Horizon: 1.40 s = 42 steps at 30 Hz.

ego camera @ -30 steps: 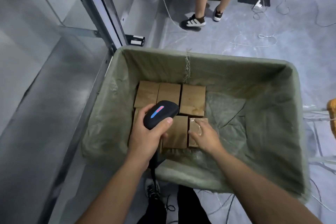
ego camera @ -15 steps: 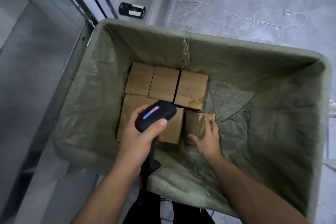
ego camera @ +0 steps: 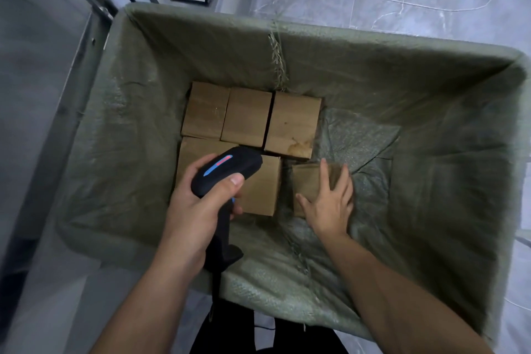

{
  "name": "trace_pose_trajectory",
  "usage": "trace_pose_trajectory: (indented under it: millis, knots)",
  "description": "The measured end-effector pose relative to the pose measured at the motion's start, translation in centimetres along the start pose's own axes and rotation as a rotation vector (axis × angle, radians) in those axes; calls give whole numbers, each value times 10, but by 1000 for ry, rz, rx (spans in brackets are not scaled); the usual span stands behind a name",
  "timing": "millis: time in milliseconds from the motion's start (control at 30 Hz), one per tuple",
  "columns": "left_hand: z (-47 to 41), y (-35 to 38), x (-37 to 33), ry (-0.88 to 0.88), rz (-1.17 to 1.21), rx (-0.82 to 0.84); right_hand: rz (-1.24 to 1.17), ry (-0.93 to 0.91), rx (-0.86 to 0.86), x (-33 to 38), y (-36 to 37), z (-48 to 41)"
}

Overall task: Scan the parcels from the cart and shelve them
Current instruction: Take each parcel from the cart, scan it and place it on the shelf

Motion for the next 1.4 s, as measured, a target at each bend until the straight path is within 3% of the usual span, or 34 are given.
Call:
trace_pose_trajectory:
  millis: [167, 300, 633, 1100, 1400]
  knots:
    - [-1, -3, 0, 0, 14, -5, 152, 23, 91, 2, 16, 0]
    - [-1, -6, 0, -8, 35, -1, 70, 172, 141, -12, 21, -4]
    - [3, -8, -3, 18, 22, -16, -210, 328, 91, -29, 6, -5]
    - [44, -24, -30, 160, 92, -39, -682, 139, 224, -38, -33, 12]
    - [83, -59, -48, 273, 103, -39, -839, -170, 242, 48, -81, 45]
Point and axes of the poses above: each hand's wrist, its own z-axis away from the middle knuckle, its own y-axis out of the palm, x = y × z, the point moved 9 cm from there along -z, towards the middle knuckle, and after that the axes turned 2 degrees about -x, right-handed, at the moved point
